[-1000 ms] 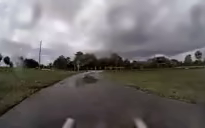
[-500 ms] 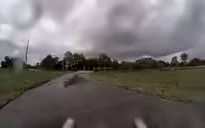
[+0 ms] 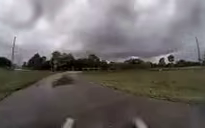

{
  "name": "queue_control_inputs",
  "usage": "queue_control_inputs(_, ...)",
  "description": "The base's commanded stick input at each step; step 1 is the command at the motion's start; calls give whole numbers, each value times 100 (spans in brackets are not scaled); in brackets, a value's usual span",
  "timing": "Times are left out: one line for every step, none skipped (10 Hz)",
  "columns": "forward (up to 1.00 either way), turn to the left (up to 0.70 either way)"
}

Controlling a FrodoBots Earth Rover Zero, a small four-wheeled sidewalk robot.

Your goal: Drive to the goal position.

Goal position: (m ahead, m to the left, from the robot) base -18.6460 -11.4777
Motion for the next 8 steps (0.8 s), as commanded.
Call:
queue_control_inputs(0, -100)
queue_control_inputs(0, -100)
queue_control_inputs(0, -100)
queue_control_inputs(0, -100)
queue_control_inputs(0, -100)
queue_control_inputs(0, -100)
queue_control_inputs(0, -100)
queue_control_inputs(0, -100)
